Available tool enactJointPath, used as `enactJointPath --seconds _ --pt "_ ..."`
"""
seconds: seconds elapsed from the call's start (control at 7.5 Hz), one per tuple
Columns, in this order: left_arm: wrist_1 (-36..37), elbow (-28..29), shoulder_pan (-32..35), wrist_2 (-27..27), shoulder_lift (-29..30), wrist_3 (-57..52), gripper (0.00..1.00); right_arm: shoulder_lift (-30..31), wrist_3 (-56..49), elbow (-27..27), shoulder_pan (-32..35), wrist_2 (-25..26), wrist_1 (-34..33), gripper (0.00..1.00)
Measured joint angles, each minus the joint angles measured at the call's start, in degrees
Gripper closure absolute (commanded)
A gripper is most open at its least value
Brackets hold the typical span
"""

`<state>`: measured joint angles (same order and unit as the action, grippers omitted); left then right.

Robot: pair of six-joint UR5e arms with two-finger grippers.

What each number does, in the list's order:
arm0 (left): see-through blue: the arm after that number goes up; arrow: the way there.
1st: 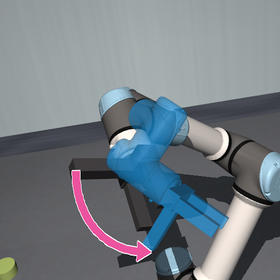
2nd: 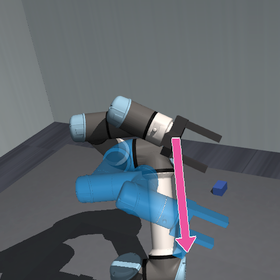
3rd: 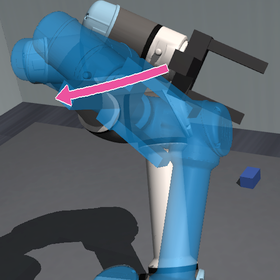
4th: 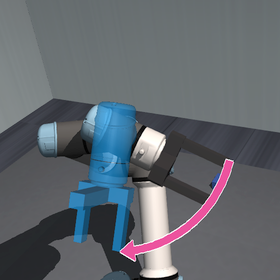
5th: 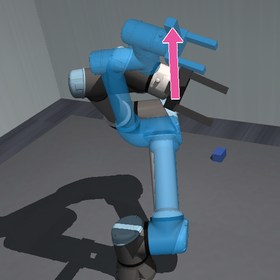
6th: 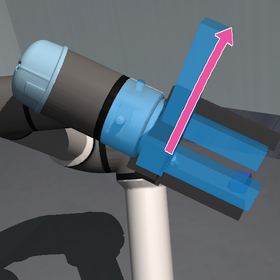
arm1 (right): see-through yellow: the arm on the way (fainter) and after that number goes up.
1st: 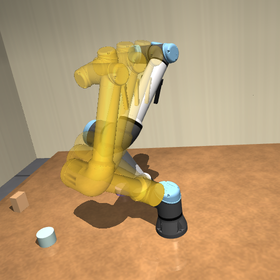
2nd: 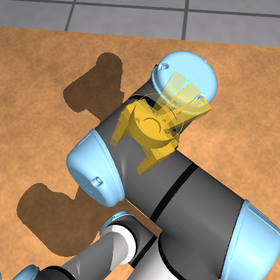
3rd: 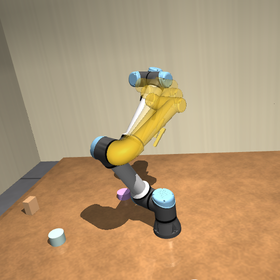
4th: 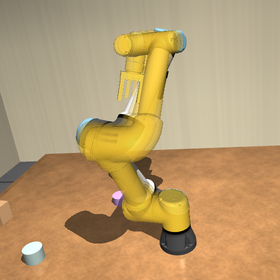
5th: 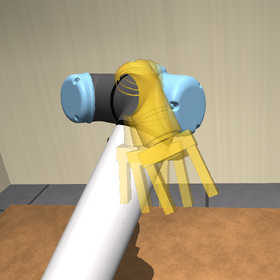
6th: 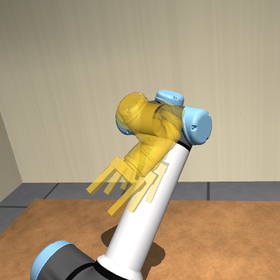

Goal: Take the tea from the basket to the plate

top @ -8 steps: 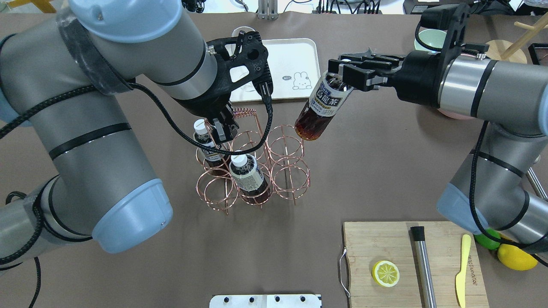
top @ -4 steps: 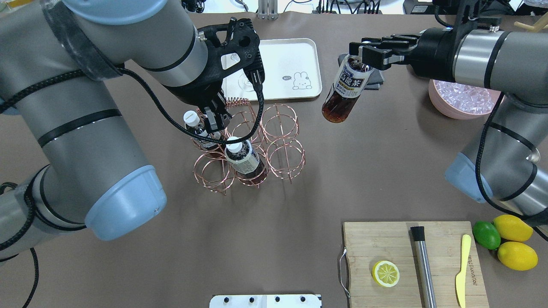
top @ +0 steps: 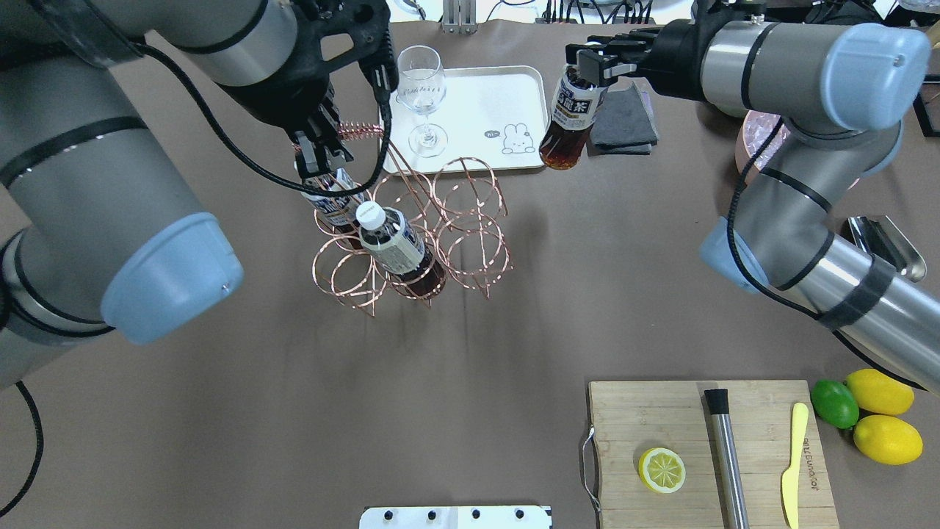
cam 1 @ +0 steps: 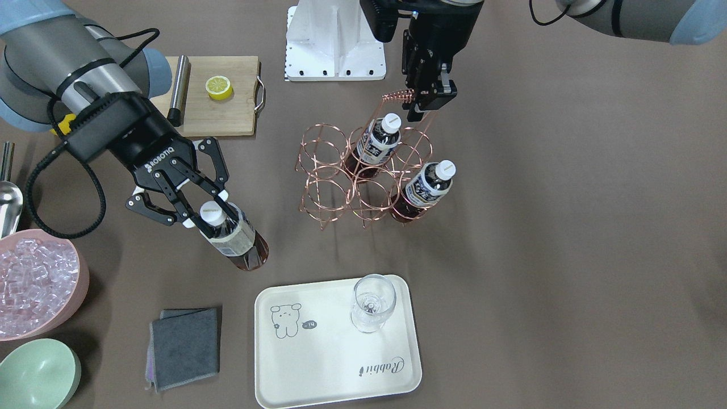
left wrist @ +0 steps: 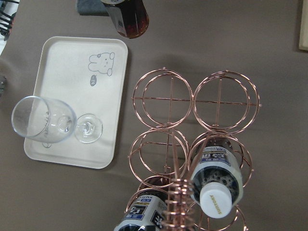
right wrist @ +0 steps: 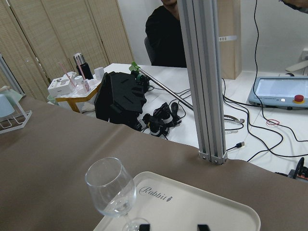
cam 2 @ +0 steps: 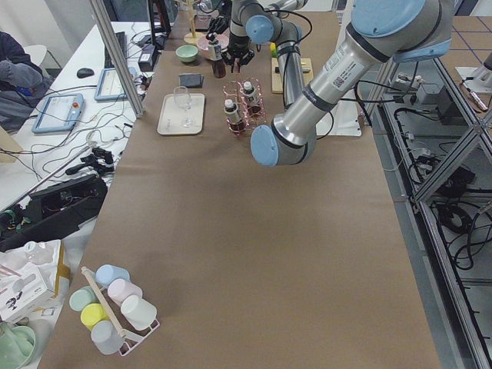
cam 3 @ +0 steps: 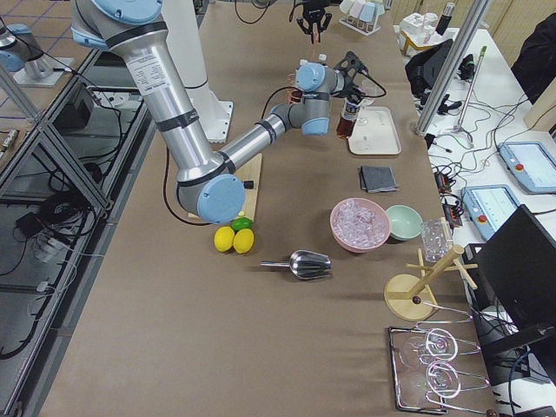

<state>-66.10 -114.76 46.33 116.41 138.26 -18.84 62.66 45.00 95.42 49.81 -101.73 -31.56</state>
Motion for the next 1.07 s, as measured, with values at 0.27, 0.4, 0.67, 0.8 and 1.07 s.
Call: enactJointPath --seconds 0.27,0.4,0.67,0.8,1.07 --pt "1.44 -0.02 5.06 2.29 -2.14 -4.66 1.0 -6.47 -0.62 -10.33 0.02 2.03 4.27 1.0" --pt "2.12 -0.02 7.61 3.15 -3.73 -7.24 1.0 -9.45 -0.8 -14.96 -0.01 3.03 5.78 1.0" --pt "3.3 -0.02 13.04 4.37 -7.29 -12.94 1.0 -13.71 -1.43 -21.2 -0.1 3.73 6.7 1.0" --pt "3.61 -0.03 15.78 4.73 -9.21 -16.07 1.0 -15.63 -1.61 -24.05 -0.18 4.09 6.87 1.0" --pt "3.84 -0.02 20.54 4.89 -12.75 -22.05 1.0 -18.15 -2.34 -28.72 -1.37 5.43 8.05 1.0"
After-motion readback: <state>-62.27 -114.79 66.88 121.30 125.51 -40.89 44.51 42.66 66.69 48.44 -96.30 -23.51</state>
